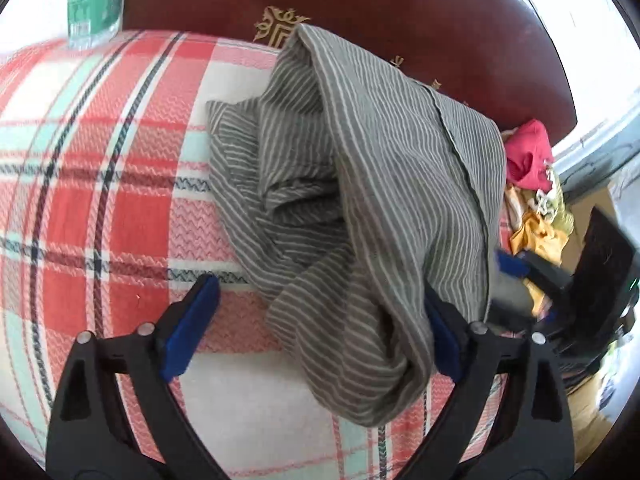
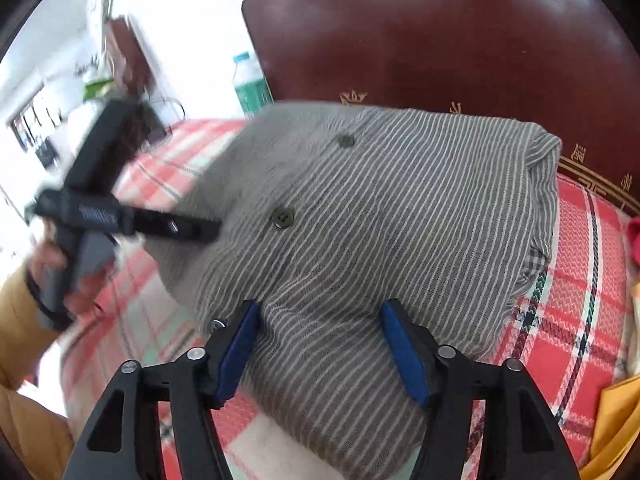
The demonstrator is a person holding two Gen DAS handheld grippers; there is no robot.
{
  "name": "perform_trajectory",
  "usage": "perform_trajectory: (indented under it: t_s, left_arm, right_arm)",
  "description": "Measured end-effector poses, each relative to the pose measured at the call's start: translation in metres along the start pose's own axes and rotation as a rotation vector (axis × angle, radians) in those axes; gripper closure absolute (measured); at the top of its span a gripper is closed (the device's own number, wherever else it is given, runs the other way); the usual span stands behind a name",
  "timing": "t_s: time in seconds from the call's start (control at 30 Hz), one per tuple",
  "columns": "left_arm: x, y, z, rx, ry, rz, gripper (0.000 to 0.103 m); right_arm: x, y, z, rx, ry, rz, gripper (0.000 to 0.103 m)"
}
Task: Fold clothes
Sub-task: 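Grasp the folded shirt with both grippers and lift it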
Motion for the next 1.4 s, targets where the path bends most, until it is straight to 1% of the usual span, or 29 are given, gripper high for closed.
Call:
perform_trajectory:
  t_s: [0.07,0.1,0.13,0.17,0.2,0.23,0.27,0.37,0.47,0.5,0.57,0.6,0.63,0.67,0.7,0.73,0.77,0.8,0.83,0.87,0.93,0.97,1.0,1.1,1.23,1.4]
  left_arm:
    - [-0.004,0.003,0.000,-0.011,0.037,0.033,0.009]
    - [-0.006,0.005,-0.001,-0.017,0.056,0.049,0.009]
    - [-0.008,0.006,-0.001,-0.023,0.073,0.064,0.009]
    - [-0.008,0.007,0.001,-0.032,0.078,0.067,0.008]
    - [-0.008,0.007,0.002,-0.040,0.082,0.070,0.007]
    - [-0.006,0.006,0.004,-0.051,0.071,0.065,0.006]
    - [-0.003,0.003,0.007,-0.069,0.053,0.063,0.000]
    - [0.002,-0.002,0.008,-0.099,0.037,0.045,0.001]
    - [0.003,-0.003,0.006,-0.115,0.072,0.082,0.001]
    - [0.003,-0.003,0.004,-0.120,0.090,0.102,0.001]
    - [0.008,-0.004,0.005,-0.137,0.118,0.166,0.001]
    - [0.011,-0.004,0.006,-0.142,0.118,0.183,0.003]
    - [0.012,-0.005,0.005,-0.138,0.124,0.195,0.009]
    - [0.013,-0.006,0.005,-0.134,0.131,0.207,0.012]
    - [0.014,-0.006,0.004,-0.130,0.141,0.219,0.014]
    - [0.011,-0.007,0.002,-0.120,0.178,0.239,0.017]
    - [0.008,-0.007,0.000,-0.111,0.215,0.260,0.024]
    - [0.005,-0.005,0.000,-0.109,0.247,0.280,0.029]
    - [0.002,-0.003,0.000,-0.108,0.279,0.301,0.041]
    - [-0.001,-0.002,0.000,-0.106,0.309,0.322,0.051]
    - [0.000,0.000,0.002,-0.111,0.342,0.360,0.056]
    - [0.002,0.005,0.002,-0.106,0.346,0.379,0.057]
    - [0.003,0.009,0.001,-0.098,0.350,0.385,0.057]
    - [0.008,0.029,0.001,-0.077,0.353,0.415,0.057]
    - [0.016,0.064,0.003,-0.057,0.331,0.448,0.057]
    - [0.021,0.130,0.009,0.003,0.297,0.459,0.057]
  right_arm:
    - [0.011,0.019,-0.008,0.028,-0.081,-0.047,0.033]
    - [0.017,0.026,-0.012,0.052,-0.127,-0.070,0.028]
    - [0.027,0.032,-0.013,0.072,-0.177,-0.070,0.025]
    - [0.040,0.038,-0.013,0.089,-0.228,-0.059,0.021]
    - [0.053,0.041,-0.011,0.091,-0.284,-0.049,0.018]
    - [0.067,0.042,-0.007,0.087,-0.342,-0.040,0.018]
    - [0.076,0.036,-0.003,0.069,-0.396,-0.048,0.017]
    - [0.086,0.015,0.012,0.002,-0.520,-0.127,0.017]
    - [0.075,-0.008,0.007,-0.008,-0.555,-0.212,0.017]
    - [0.071,-0.016,0.004,-0.010,-0.564,-0.239,0.017]
    - [0.066,-0.025,-0.001,-0.016,-0.572,-0.264,0.015]
    - [0.063,-0.029,-0.004,-0.020,-0.576,-0.273,0.015]
    - [0.061,-0.033,-0.006,-0.023,-0.579,-0.283,0.015]
    - [0.058,-0.037,-0.009,-0.027,-0.582,-0.292,0.015]
    - [0.056,-0.041,-0.011,-0.030,-0.585,-0.301,0.016]
    - [0.053,-0.045,-0.014,-0.034,-0.588,-0.311,0.018]
    - [0.051,-0.049,-0.017,-0.038,-0.591,-0.320,0.027]
    - [0.048,-0.052,-0.019,-0.041,-0.595,-0.329,0.042]
    - [0.046,-0.056,-0.022,-0.045,-0.598,-0.339,0.048]
    - [0.043,-0.060,-0.024,-0.048,-0.601,-0.348,0.054]
    - [0.044,-0.056,-0.027,-0.049,-0.628,-0.377,0.061]
    - [0.044,-0.052,-0.029,-0.039,-0.654,-0.401,0.068]
    - [0.044,-0.047,-0.031,-0.024,-0.684,-0.431,0.071]
    - [0.035,-0.032,-0.038,0.006,-0.721,-0.490,0.076]
    - [0.011,-0.004,-0.050,0.038,-0.719,-0.544,0.076]
    - [-0.033,0.032,-0.072,0.082,-0.679,-0.596,0.077]
Point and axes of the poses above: each gripper's, at about its wrist camera, not at the fingertips, and y roughly against the way its jaws point, x to its right, z to its underside, the point moved 10 cm from there along -y, roughly the way its jaws point, and after that the axes turned 8 degrees about z, right-handed, at the moved point
